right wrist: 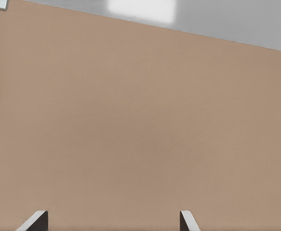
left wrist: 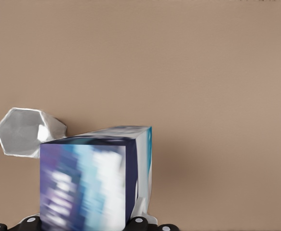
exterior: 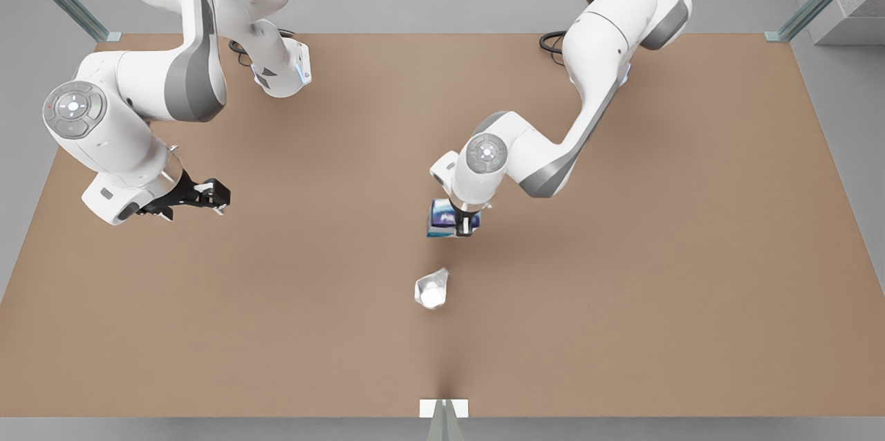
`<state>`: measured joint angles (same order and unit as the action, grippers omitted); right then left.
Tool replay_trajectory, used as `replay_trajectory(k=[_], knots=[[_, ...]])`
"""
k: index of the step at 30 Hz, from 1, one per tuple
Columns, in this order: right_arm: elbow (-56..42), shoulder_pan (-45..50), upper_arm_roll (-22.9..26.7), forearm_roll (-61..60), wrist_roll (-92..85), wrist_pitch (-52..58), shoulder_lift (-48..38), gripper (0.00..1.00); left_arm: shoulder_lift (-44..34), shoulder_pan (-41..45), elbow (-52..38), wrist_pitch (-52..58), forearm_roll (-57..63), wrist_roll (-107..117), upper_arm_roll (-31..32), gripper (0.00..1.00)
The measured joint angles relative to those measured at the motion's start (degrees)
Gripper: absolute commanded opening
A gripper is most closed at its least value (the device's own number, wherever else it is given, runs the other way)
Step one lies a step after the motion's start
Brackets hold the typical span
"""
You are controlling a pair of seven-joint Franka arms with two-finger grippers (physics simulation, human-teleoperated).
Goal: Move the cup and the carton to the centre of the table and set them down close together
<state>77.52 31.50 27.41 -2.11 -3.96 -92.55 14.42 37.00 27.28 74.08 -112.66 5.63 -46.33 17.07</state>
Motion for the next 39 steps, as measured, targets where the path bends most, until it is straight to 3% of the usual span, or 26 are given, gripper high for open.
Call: replay_trajectory(k=[8,9,20,26,28,30,33,35,37,39], knots=[[0.0,0.0,0.0,0.0,0.0,0.0,0.1,1.00,2.3,3.3,0.7,-3.5,1.0,1.8,-1.9,0.55],[0.0,0.0,0.0,0.0,0.0,0.0,0.1,1.00,2.4,3.6,0.8,-3.6,1.2,2.0,-2.0,0.99],[-0.1,0.1,0.0,0.0,0.0,0.0,0.1,1.00,2.6,4.2,0.8,-3.6,-0.5,2.3,-2.7,1.00],[-0.1,0.1,0.0,0.0,0.0,0.0,0.2,1.00,-3.4,2.9,-0.1,2.4,-1.5,4.0,-2.7,1.00],[-0.1,0.1,0.0,0.0,0.1,0.0,0.2,1.00,-5.6,-0.9,-2.1,7.4,-2.7,9.4,-5.4,1.00],[-0.1,0.1,0.0,0.0,0.0,0.0,0.1,1.00,-7.2,-8.4,-2.3,10.0,-3.5,27.6,-5.7,1.00],[-0.1,0.0,0.0,0.0,0.0,0.1,0.1,1.00,-8.8,-11.6,-2.4,16.6,-3.3,59.7,-8.1,1.00],[-0.1,0.0,0.0,0.0,0.1,0.1,0.1,1.00,-10.9,-13.9,-2.3,19.2,-2.6,61.6,-13.2,1.00],[-0.1,0.0,0.0,0.0,0.0,0.0,0.1,1.00,-11.2,-23.1,-2.2,19.9,-1.9,64.2,-9.9,1.00],[-0.1,0.0,0.0,0.0,0.0,0.0,0.1,1.00,-13.7,-27.1,-2.3,20.5,0.0,65.2,-6.6,1.00]])
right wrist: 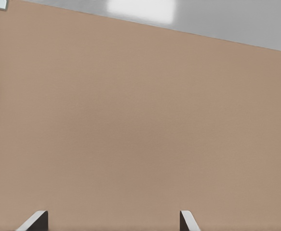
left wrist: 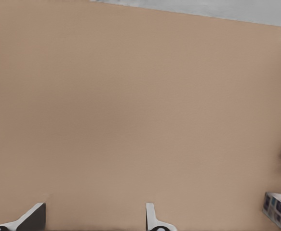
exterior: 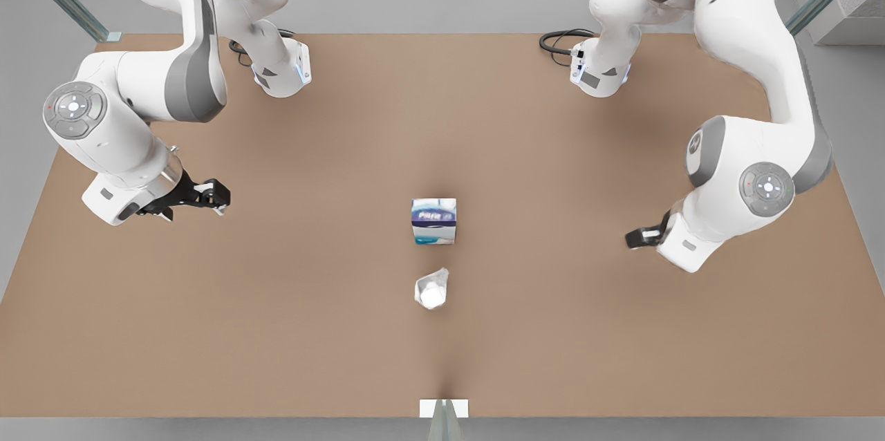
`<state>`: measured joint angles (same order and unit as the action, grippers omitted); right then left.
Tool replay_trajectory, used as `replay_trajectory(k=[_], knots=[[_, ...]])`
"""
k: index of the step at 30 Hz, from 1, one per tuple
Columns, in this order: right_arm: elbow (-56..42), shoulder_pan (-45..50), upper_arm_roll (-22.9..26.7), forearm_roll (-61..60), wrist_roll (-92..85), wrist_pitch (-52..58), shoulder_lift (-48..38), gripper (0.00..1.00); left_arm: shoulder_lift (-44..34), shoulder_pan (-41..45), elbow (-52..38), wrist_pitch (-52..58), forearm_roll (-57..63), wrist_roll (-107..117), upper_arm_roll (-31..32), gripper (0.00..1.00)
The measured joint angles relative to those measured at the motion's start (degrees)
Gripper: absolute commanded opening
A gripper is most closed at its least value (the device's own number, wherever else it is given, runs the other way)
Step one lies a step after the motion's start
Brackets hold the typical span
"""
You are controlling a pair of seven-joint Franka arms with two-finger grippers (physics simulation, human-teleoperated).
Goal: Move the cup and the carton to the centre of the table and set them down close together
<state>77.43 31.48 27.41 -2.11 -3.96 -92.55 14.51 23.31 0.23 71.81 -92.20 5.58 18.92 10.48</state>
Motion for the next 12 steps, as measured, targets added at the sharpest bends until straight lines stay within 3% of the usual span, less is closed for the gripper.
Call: replay_trajectory(k=[3,7,9,12], knots=[[0.0,0.0,0.0,0.0,0.1,0.0,0.0,1.00,-0.4,1.5,-0.1,0.5,2.5,-6.4,-2.4,1.00],[0.0,0.0,0.0,0.0,0.0,0.0,0.0,1.00,-0.5,-3.4,-0.2,2.7,4.2,-10.8,-2.4,1.00],[0.0,0.0,0.0,0.0,0.0,0.0,0.0,1.00,-2.8,2.7,0.3,3.6,3.4,-16.1,-13.7,1.00],[0.0,0.1,0.0,0.0,0.1,0.0,0.0,1.00,-2.7,3.3,-0.1,4.3,1.3,-15.4,-13.6,1.00]])
